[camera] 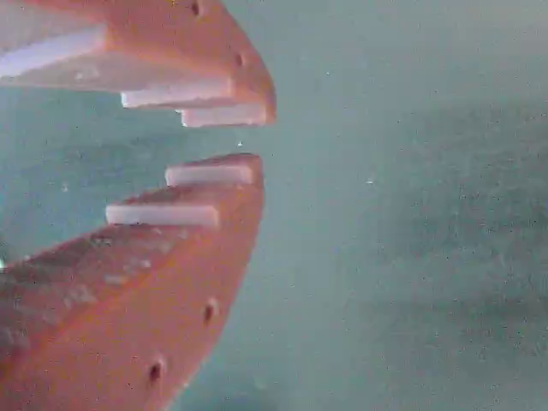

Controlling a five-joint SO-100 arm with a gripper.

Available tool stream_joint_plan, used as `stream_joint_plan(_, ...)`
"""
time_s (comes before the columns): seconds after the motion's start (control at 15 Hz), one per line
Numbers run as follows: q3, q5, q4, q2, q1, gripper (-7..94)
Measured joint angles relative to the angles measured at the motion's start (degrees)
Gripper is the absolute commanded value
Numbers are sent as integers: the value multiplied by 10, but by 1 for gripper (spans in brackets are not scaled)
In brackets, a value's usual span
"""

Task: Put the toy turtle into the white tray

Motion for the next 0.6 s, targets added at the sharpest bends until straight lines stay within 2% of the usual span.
stream_joint_plan(0.6,0,-11,4,11,-5,0)
